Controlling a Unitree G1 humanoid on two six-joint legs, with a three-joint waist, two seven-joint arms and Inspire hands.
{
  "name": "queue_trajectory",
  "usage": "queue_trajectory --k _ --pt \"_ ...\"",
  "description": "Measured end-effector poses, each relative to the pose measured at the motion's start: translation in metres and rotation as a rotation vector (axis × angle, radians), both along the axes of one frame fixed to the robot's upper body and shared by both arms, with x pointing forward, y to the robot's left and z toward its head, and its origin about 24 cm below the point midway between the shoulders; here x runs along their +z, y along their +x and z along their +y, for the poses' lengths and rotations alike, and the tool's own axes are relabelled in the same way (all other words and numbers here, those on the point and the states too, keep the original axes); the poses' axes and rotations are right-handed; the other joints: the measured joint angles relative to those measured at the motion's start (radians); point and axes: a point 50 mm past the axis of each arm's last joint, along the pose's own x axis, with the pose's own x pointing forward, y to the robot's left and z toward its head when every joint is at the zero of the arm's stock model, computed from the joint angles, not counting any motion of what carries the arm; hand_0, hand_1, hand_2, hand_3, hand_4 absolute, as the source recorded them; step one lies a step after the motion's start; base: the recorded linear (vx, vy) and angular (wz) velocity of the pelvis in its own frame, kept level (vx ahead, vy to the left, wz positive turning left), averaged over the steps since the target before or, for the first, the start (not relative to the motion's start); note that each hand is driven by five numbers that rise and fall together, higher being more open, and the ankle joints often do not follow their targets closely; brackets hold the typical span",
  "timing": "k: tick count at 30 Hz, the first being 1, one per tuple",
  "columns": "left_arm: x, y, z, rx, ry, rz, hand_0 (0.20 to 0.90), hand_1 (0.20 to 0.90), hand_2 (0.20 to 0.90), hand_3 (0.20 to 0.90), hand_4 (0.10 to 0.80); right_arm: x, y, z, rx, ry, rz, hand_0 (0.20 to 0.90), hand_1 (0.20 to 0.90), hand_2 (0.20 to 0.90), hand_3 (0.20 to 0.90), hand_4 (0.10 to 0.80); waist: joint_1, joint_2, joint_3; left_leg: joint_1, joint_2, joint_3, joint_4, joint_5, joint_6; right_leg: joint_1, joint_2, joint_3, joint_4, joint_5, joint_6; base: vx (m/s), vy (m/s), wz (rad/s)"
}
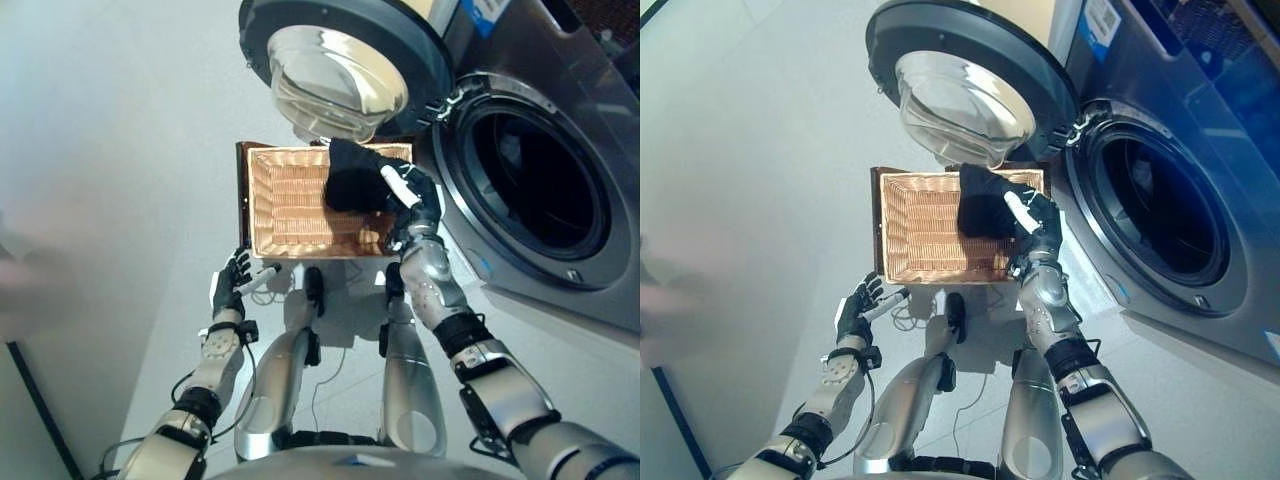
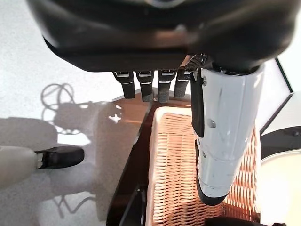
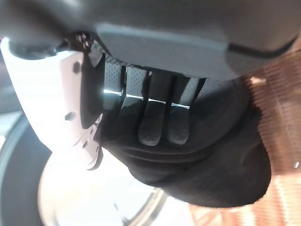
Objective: Pick up the clothes and place them into the washing machine
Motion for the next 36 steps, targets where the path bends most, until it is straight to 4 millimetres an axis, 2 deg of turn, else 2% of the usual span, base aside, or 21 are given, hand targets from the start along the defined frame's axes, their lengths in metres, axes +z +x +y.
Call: queue_trajectory --k 5,10,13,21,24,29,33,36 --pt "-0.001 -0.001 -0.001 -0.012 -0.005 0.004 0.900 0.900 0.900 0.900 0.800 0.008 -0.003 -0.001 0.020 0.023 -0.057 0.200 0.200 0.200 0.200 0.300 -0.004 -0.004 -0.008 0.010 0.001 0.009 0.000 -0.002 0.002 0.003 0.001 0.005 0.003 -0.005 -0.001 0.019 -0.017 -0.06" --pt "-0.004 -0.002 0.000 -0.011 -0.001 0.018 0.900 0.900 0.900 0.900 0.800 0.014 -0.008 -0.006 0.017 0.126 -0.095 0.200 0.200 0.200 0.200 0.300 -0.025 -0.013 -0.023 0.019 0.000 0.012 0.001 -0.003 0.003 0.013 0.001 0.013 0.002 -0.006 0.003 0.030 -0.013 -0.02" --pt "-0.009 -0.006 0.001 -0.016 0.000 0.049 0.900 0.900 0.900 0.900 0.800 0.014 -0.013 -0.012 0.014 0.113 -0.106 0.200 0.200 0.200 0.200 0.300 -0.026 -0.032 -0.043 0.047 0.001 0.016 0.002 -0.014 0.003 0.034 0.003 0.024 -0.001 -0.009 0.003 0.057 -0.021 -0.13" --pt "-0.019 -0.013 0.003 -0.067 0.084 0.112 0.900 0.900 0.900 0.900 0.800 0.031 -0.016 -0.032 -0.025 -0.087 -0.179 0.200 0.200 0.200 0.200 0.300 -0.032 -0.093 -0.118 0.122 0.007 0.023 -0.005 -0.037 0.002 0.126 0.006 0.026 -0.052 -0.008 0.007 0.083 -0.029 -0.06" --pt "-0.023 -0.018 0.003 -0.077 0.096 0.129 0.900 0.900 0.900 0.900 0.800 0.032 -0.017 -0.032 -0.025 -0.104 -0.184 0.200 0.200 0.200 0.200 0.300 -0.038 -0.103 -0.163 0.140 0.008 0.025 -0.017 -0.043 0.001 0.148 0.006 0.026 -0.072 0.000 0.009 0.100 -0.029 -0.02" --pt "-0.030 -0.029 0.005 -0.104 0.118 0.163 0.900 0.900 0.900 0.900 0.800 0.039 -0.018 -0.034 -0.017 -0.142 -0.207 0.200 0.200 0.200 0.200 0.300 -0.048 -0.105 -0.186 0.220 0.008 0.028 -0.051 -0.049 0.002 0.236 0.007 0.024 -0.122 0.010 0.007 0.077 -0.009 -0.04" --pt "-0.037 -0.039 0.005 -0.122 0.131 0.195 0.900 0.900 0.900 0.900 0.800 0.035 -0.020 -0.034 -0.014 -0.139 -0.200 0.200 0.200 0.200 0.200 0.300 -0.050 -0.106 -0.228 0.244 0.008 0.031 -0.068 -0.054 0.002 0.257 0.009 0.025 -0.140 0.009 0.008 0.078 -0.010 -0.05" --pt "-0.042 -0.048 0.006 -0.119 0.130 0.221 0.900 0.900 0.900 0.900 0.800 0.020 -0.027 -0.039 -0.027 -0.112 -0.149 0.200 0.200 0.200 0.200 0.300 -0.050 -0.107 -0.250 0.269 0.010 0.032 -0.076 -0.057 0.002 0.285 0.010 0.024 -0.156 0.008 0.008 0.056 -0.008 -0.01"
